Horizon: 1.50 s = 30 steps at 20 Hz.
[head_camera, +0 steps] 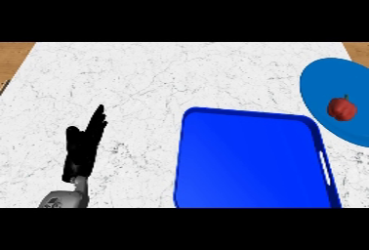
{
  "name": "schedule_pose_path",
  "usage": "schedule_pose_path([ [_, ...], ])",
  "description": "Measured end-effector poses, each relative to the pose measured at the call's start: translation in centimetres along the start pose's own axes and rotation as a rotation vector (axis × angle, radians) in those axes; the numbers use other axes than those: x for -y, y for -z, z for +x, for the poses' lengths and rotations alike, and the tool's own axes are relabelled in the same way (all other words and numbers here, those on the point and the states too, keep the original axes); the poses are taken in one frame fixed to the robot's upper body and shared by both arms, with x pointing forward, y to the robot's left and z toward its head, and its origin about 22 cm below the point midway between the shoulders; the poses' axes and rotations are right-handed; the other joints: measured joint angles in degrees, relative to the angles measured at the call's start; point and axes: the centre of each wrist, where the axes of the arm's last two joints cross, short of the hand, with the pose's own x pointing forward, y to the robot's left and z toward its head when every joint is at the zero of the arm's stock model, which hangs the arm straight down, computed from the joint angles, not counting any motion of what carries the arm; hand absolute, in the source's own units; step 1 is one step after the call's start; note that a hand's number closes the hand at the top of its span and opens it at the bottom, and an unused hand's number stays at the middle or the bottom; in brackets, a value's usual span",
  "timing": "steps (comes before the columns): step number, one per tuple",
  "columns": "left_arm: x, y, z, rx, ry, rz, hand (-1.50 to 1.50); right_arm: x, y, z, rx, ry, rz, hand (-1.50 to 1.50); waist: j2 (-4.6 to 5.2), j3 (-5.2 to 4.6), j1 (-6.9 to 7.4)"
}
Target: Pick the bell pepper from the tray and place it in the plate
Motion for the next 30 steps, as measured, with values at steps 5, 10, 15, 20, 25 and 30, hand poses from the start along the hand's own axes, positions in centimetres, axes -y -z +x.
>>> schedule_pose_path([
  [5, -0.1, 0.2, 0.2, 0.002, -0.001, -0.002, 0.00, -0.7, -0.5, -1.1, 0.014, 0.012, 0.004, -1.50, -0.01, -0.01, 0.10],
  [10, 0.0, 0.0, -0.1, -0.003, 0.004, -0.001, 0.00, -1.1, -0.9, -1.7, 0.012, -0.013, -0.003, -1.50, 0.00, -0.01, 0.27],
  [15, 0.6, -0.2, -0.1, 0.000, 0.003, -0.008, 0.00, -1.8, -1.1, -2.3, -0.009, -0.061, -0.027, -1.50, 0.03, -0.01, 0.40],
  [20, -0.1, -0.1, 0.1, 0.000, 0.003, -0.013, 0.00, -2.2, -1.3, -2.7, -0.024, -0.082, -0.047, -1.50, 0.06, 0.00, 0.45],
  [25, -0.1, 0.0, -0.2, 0.004, 0.001, -0.011, 0.00, -1.1, -1.9, -2.7, -0.045, -0.116, -0.078, -1.50, 0.18, 0.03, 0.53],
  [30, -0.3, -0.1, 0.2, 0.008, 0.007, -0.011, 0.00, 0.1, -3.5, -3.4, -0.068, -0.143, -0.095, -1.50, 0.25, 0.11, 0.72],
])
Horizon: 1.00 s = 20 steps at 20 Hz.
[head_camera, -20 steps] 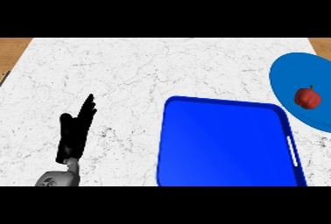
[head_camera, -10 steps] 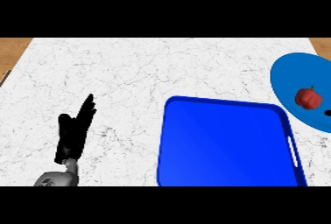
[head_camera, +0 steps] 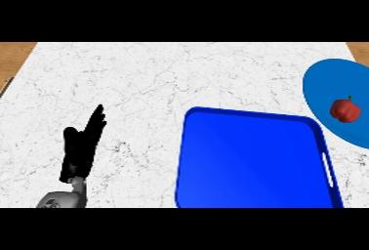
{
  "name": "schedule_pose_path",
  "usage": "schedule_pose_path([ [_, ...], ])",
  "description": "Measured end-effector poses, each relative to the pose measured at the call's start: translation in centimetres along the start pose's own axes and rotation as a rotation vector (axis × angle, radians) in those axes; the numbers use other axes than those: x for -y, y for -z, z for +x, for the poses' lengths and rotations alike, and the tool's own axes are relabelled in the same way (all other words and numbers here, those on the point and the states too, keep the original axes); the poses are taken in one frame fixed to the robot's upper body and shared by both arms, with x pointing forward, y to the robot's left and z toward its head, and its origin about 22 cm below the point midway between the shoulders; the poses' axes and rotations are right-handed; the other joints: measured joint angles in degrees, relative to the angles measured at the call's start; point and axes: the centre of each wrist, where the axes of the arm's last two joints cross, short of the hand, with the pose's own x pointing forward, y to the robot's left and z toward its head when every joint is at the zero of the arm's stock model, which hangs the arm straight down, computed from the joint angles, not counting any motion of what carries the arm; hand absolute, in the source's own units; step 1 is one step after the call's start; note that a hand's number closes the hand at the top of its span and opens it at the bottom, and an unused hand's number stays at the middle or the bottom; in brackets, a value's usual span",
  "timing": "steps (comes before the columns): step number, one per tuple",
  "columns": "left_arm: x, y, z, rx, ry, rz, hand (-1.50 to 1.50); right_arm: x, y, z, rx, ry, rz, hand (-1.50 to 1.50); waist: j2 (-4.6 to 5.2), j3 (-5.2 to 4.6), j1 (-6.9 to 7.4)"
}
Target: Pick the bell pepper from the tray and place it in the plate
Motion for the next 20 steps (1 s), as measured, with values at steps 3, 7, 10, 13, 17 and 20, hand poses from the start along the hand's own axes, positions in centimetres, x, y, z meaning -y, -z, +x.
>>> schedule_pose_path([
  [3, -0.1, 0.1, -0.2, -0.003, -0.005, 0.001, 0.00, 0.6, -0.6, -0.4, -0.006, -0.011, -0.006, -1.50, 0.03, 0.00, -0.11],
  [7, -0.4, 0.3, 0.2, -0.002, -0.006, 0.001, 0.00, 1.5, -0.9, -0.2, -0.019, -0.033, -0.040, -1.50, 0.04, 0.03, -0.03],
  [10, 0.0, 0.1, 0.4, -0.006, -0.007, 0.005, 0.00, 2.4, -1.3, -0.3, -0.018, -0.025, -0.063, -1.50, 0.03, 0.07, -0.03],
  [13, 0.5, 0.2, 0.5, -0.005, -0.009, 0.000, 0.00, 3.1, -1.8, -0.5, -0.015, -0.019, -0.090, -1.50, 0.14, 0.12, -0.03],
  [17, 0.3, 0.3, 0.5, -0.002, -0.007, -0.001, 0.00, 3.6, -2.5, -0.9, -0.023, -0.020, -0.131, -1.50, 0.16, 0.14, 0.04],
  [20, -0.1, -0.1, 0.1, -0.001, -0.006, -0.006, 0.00, 4.6, -3.4, -1.1, -0.040, -0.030, -0.165, -1.50, 0.16, 0.18, 0.14],
])
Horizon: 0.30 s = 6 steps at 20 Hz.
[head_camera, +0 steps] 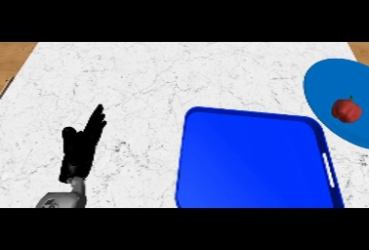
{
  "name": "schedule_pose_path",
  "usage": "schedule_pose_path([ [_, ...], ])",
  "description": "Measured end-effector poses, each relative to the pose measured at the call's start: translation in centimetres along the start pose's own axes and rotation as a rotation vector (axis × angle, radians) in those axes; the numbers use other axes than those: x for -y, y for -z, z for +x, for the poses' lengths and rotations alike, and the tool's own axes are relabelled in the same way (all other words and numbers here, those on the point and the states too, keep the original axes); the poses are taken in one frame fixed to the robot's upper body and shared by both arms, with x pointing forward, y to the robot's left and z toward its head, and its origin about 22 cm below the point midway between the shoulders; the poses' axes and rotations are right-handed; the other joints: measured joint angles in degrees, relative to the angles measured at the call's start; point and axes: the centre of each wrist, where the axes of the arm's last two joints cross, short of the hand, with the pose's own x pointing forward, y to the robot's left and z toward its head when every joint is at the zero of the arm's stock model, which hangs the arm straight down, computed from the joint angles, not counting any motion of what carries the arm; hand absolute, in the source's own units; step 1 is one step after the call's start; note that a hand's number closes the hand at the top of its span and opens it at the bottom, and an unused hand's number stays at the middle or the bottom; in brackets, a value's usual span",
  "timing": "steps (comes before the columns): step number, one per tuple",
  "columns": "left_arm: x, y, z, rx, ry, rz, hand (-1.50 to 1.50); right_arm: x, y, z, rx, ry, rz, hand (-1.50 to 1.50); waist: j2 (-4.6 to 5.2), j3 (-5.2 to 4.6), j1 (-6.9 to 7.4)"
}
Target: Pick the bell pepper from the tray and place it in the plate
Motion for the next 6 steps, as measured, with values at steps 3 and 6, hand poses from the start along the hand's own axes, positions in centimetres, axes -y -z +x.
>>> schedule_pose_path([
  [3, 0.15, 0.02, -0.22, -0.004, -0.001, 0.004, 0.00, 0.63, -0.40, -0.19, -0.010, -0.015, -0.016, -1.50, 0.03, 0.00, -0.12],
  [6, 0.06, 0.09, -0.41, -0.003, -0.001, 0.000, 0.00, 0.80, -0.59, -0.32, -0.021, -0.032, -0.027, -1.50, 0.10, 0.03, 0.06],
])
